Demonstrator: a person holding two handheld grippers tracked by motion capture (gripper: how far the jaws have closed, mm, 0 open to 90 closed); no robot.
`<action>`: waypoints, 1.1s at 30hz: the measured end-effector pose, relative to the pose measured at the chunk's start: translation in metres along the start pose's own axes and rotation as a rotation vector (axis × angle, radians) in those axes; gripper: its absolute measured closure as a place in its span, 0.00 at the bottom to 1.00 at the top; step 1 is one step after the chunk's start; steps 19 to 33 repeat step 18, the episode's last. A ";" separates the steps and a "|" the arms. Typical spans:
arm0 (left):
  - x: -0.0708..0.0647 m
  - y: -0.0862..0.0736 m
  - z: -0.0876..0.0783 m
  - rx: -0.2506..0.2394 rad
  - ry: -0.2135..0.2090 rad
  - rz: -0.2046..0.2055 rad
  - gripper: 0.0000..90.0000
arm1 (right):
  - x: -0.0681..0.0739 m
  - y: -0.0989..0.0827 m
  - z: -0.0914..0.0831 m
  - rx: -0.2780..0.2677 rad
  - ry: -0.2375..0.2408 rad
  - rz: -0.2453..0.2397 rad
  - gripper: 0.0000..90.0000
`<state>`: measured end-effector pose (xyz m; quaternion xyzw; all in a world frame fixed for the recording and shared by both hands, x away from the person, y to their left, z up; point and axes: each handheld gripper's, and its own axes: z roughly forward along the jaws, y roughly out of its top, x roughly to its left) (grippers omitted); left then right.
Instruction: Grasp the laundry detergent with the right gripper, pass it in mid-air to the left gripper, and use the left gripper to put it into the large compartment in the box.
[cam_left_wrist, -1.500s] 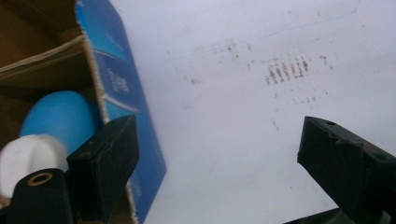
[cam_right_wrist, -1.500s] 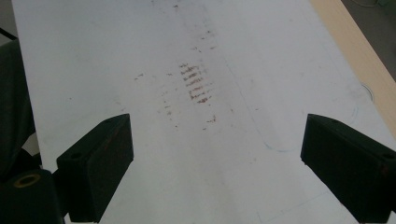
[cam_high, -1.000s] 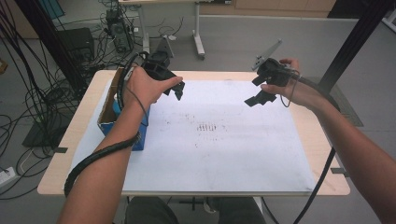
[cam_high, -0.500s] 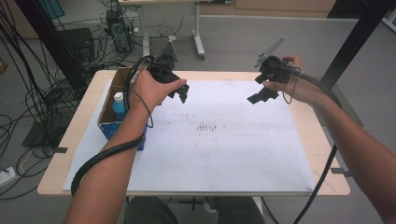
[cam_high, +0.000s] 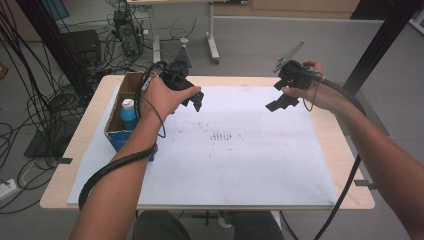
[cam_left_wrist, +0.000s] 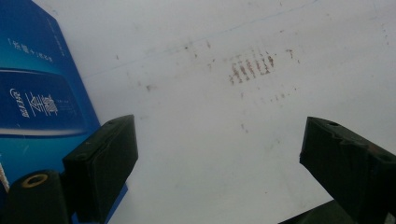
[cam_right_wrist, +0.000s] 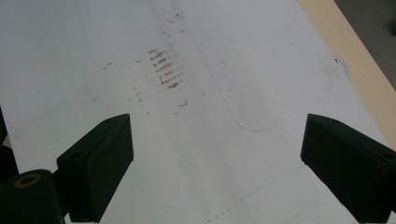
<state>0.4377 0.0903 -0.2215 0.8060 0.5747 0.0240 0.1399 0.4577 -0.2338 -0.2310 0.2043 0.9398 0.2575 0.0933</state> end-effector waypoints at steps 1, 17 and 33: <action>0.000 0.000 0.000 0.001 -0.001 0.000 0.13 | 0.000 0.000 0.000 0.001 -0.001 0.000 0.11; -0.002 0.001 0.001 -0.008 -0.006 0.006 0.13 | 0.000 -0.004 0.002 0.002 0.007 0.005 0.11; -0.003 0.001 0.000 -0.008 -0.005 0.006 0.13 | -0.001 -0.004 0.002 0.001 0.006 0.004 0.11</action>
